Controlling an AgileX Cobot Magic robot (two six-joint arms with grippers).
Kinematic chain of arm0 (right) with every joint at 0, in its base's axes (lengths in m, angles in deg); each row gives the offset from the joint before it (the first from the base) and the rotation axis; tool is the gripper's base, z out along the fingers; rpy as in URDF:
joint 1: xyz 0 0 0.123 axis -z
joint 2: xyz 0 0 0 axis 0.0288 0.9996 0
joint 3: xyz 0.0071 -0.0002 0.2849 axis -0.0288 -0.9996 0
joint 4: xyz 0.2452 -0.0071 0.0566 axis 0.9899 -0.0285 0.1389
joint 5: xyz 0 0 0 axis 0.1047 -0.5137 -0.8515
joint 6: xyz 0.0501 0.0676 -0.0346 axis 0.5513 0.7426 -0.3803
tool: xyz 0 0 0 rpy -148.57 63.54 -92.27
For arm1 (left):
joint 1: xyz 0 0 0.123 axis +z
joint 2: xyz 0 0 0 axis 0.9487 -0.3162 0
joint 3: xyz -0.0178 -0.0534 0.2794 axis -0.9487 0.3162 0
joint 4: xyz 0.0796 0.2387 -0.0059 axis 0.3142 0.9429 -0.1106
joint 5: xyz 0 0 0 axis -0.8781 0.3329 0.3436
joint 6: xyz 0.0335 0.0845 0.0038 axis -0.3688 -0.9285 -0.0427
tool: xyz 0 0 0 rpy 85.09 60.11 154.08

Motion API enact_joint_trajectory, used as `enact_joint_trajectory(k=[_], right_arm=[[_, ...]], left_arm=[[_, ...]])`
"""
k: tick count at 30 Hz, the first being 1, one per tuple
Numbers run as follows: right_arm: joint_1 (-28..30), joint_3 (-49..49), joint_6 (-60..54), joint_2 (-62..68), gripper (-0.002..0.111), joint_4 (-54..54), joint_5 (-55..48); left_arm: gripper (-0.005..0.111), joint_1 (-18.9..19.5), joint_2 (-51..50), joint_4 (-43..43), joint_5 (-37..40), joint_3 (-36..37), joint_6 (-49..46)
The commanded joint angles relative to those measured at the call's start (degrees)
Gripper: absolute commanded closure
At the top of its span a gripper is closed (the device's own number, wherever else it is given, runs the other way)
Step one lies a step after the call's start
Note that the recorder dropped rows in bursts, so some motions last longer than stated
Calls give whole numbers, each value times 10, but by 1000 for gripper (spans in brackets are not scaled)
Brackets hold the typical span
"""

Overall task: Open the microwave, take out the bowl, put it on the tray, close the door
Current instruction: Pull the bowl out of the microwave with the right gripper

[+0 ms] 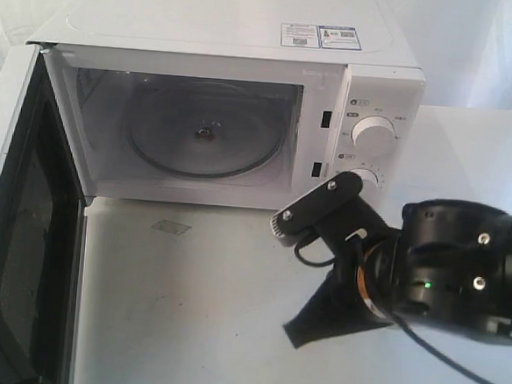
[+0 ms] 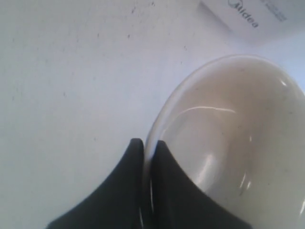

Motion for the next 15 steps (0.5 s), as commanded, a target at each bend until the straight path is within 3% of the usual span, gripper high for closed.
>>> enact_joint_trajectory(k=[1,8,15], right_arm=[[68,17,-57,14,108,47,66],[119,41,-135,61,108,73,81],[120,52,-147,94,108,70,117]], left_arm=[[107,-1,3,-6,2,2,-2],[107,-1,3,-6,2,2,-2],[107,-1,3,-6,2,2,-2]])
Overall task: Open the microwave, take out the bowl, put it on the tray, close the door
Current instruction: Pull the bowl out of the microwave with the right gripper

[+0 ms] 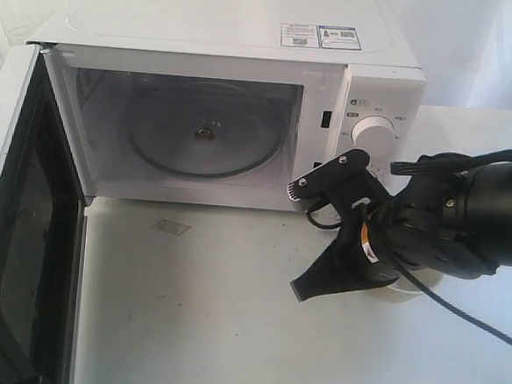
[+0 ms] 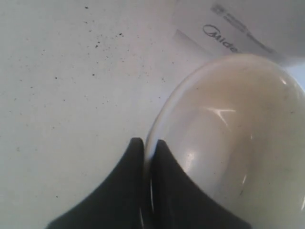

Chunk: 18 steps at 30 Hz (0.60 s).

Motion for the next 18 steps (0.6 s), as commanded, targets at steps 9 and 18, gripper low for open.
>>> enact_joint_trajectory(k=[9,18], right_arm=[[4,6,-15,48,108,-30,28],[14,40,-15,66,108,-51,26]], left_arm=[[107,-1,3,-6,2,2,-2],[107,-1,3,-6,2,2,-2]])
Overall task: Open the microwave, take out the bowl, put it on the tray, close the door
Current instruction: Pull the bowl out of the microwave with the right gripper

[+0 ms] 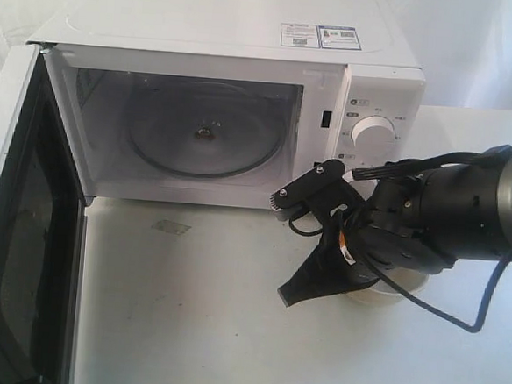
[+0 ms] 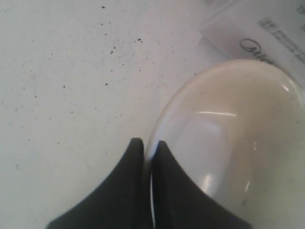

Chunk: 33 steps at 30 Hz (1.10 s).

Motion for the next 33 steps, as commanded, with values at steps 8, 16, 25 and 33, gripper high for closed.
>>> enact_joint_trajectory(k=[8,16,25,33], right_arm=[[14,12,-6,16,108,-51,-48],[14,12,-6,16,108,-31,-34],[14,12,-51,12,76,11,-44],[14,12,-51,5,71,11,-45]], left_arm=[[107,-1,3,-6,2,2,-2],[107,-1,3,-6,2,2,-2],[107,-1,3,-6,2,2,-2],[107,-1,3,-6,2,2,-2]])
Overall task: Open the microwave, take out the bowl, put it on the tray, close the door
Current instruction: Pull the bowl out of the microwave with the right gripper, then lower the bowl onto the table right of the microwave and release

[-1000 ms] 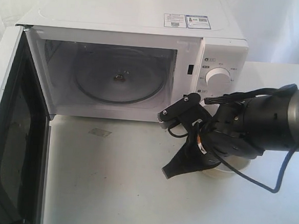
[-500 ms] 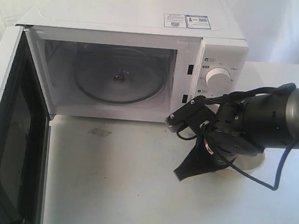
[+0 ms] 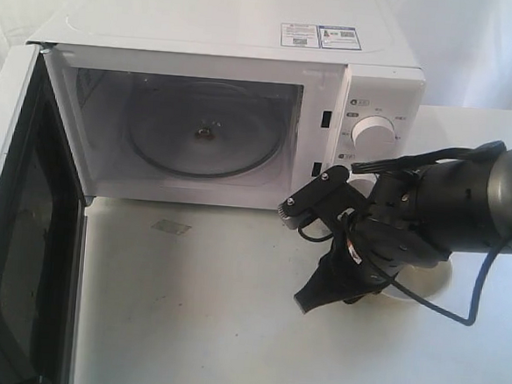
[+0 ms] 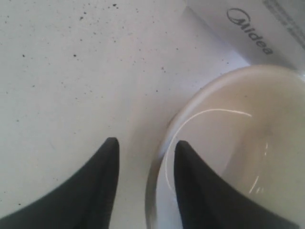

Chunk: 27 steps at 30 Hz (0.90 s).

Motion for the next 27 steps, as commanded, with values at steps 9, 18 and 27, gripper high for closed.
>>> enact_joint_trajectory(k=[9,18,27], right_arm=[[4,2,-3,-115,71,39,-27],[4,0,-28,-183,108,106,-89],[4,-52,-122,-261,108,221,-110]], left_arm=[[107,-1,3,-6,2,2,-2],[107,-1,3,-6,2,2,-2],[107,-1,3,-6,2,2,-2]])
